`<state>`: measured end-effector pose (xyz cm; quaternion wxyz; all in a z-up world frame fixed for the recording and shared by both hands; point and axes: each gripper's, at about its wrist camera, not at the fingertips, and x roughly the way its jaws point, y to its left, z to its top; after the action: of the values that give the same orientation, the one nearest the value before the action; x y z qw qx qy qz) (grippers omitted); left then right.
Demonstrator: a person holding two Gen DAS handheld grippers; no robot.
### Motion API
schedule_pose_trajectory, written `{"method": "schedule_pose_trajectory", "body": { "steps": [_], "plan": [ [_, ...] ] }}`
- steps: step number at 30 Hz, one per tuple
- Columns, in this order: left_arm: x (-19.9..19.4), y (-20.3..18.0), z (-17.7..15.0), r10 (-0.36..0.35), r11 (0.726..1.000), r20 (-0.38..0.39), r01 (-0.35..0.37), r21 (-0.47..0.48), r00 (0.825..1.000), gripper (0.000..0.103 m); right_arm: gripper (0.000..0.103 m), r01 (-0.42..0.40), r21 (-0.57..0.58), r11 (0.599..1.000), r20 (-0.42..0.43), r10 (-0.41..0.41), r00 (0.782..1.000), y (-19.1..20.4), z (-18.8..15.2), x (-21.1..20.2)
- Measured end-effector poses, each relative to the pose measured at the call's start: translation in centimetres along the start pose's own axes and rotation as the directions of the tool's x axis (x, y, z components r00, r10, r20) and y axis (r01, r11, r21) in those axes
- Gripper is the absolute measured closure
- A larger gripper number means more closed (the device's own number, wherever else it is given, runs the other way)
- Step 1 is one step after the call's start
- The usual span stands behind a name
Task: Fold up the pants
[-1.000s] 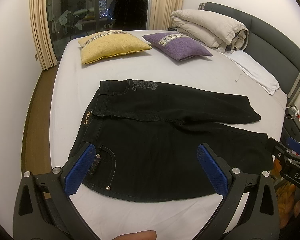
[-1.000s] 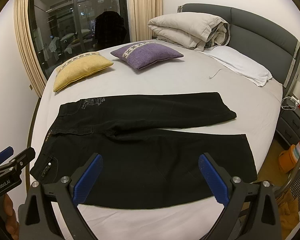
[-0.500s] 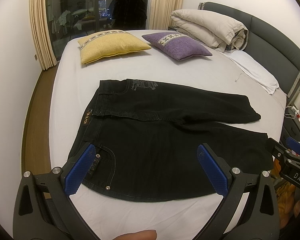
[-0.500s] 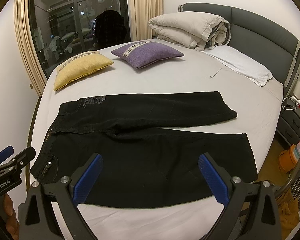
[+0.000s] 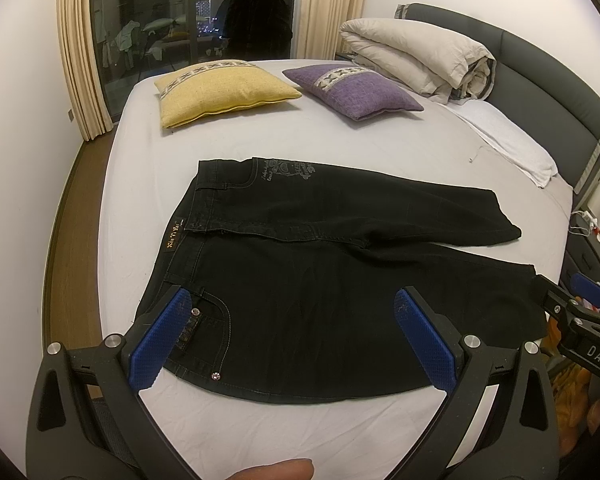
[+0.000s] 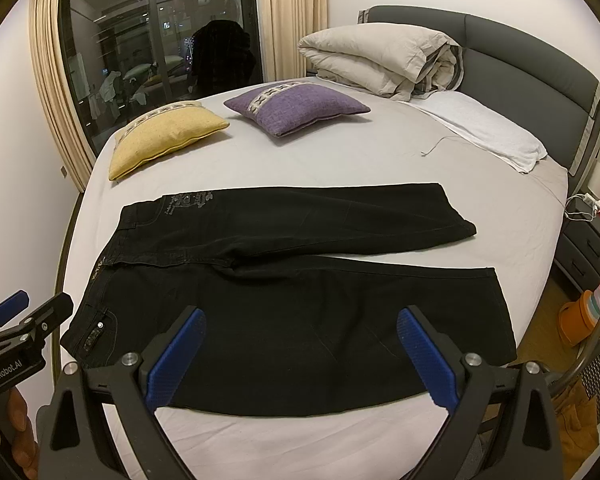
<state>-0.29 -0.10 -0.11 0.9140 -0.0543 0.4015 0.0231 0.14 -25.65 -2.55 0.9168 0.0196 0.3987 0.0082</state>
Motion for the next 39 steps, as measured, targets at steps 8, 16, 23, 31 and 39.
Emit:
{"method": "schedule_pose_trajectory", "body": {
  "steps": [8, 16, 23, 31, 39],
  "plan": [
    [-0.23, -0.54, -0.28, 0.0, 1.0, -0.002, 0.0, 0.003, 1.0, 0.0, 0.004, 0.0, -0.002, 1.0, 0.0, 0.0, 1.0, -0.02, 0.04, 0.01],
    [-0.24, -0.61, -0.36, -0.001, 1.0, -0.002, 0.001, 0.003, 1.0, 0.0, 0.004, -0.001, -0.001, 1.0, -0.001, 0.001, 1.0, -0.05, 0.08, 0.03],
    [-0.18, -0.61, -0.38, -0.001, 1.0, -0.002, 0.001, 0.003, 1.0, 0.0, 0.004, -0.001, -0.001, 1.0, -0.001, 0.001, 1.0, -0.08, 0.11, 0.05],
    [-0.17, -0.62, -0.38, -0.001, 1.0, -0.003, 0.001, 0.002, 1.0, 0.0, 0.004, -0.001, -0.001, 1.0, -0.002, 0.001, 1.0, -0.02, 0.06, 0.09],
    [-0.02, -0.82, -0.82, -0.002, 1.0, -0.004, 0.002, 0.006, 1.0, 0.0, 0.004, -0.003, -0.001, 1.0, -0.003, 0.003, 1.0, -0.16, 0.15, 0.09]
  ]
}}
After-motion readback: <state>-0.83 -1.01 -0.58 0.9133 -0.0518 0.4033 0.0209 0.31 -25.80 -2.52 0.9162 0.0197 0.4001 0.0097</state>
